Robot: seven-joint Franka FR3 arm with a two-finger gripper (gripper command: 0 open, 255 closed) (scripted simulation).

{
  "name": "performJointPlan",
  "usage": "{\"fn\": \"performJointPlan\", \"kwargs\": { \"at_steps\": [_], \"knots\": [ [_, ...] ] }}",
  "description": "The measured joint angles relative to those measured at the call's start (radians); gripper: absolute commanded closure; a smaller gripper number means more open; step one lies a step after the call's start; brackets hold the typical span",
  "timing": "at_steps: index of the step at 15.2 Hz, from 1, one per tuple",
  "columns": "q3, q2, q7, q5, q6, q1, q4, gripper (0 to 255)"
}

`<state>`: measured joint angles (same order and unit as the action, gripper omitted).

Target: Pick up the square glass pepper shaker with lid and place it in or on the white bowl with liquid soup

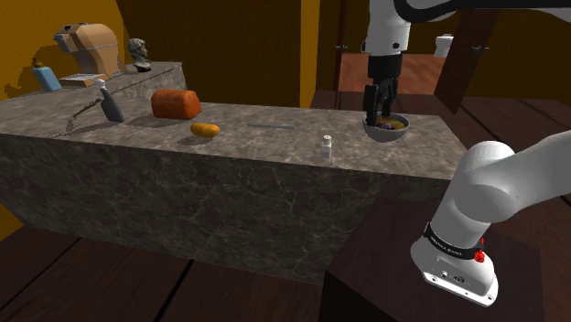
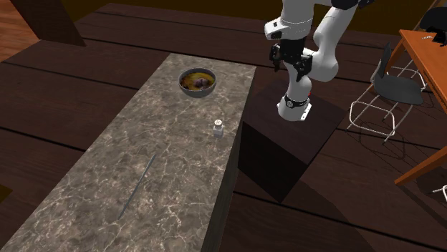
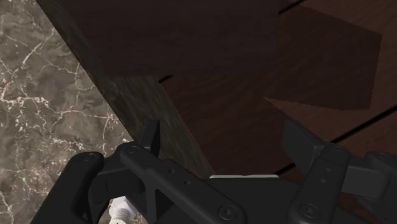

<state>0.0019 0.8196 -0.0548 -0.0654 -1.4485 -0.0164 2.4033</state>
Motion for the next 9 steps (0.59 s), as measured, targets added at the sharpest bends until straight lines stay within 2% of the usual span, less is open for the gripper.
{"fn": "performJointPlan", "kwargs": {
  "at_steps": [2,9],
  "knots": [
    [-0.003,-0.012,0.005,0.005,-0.011,0.001,0.000,0],
    [-0.046,-0.213,0.079,0.064,-0.189,0.018,-0.009,0]
  ]
}}
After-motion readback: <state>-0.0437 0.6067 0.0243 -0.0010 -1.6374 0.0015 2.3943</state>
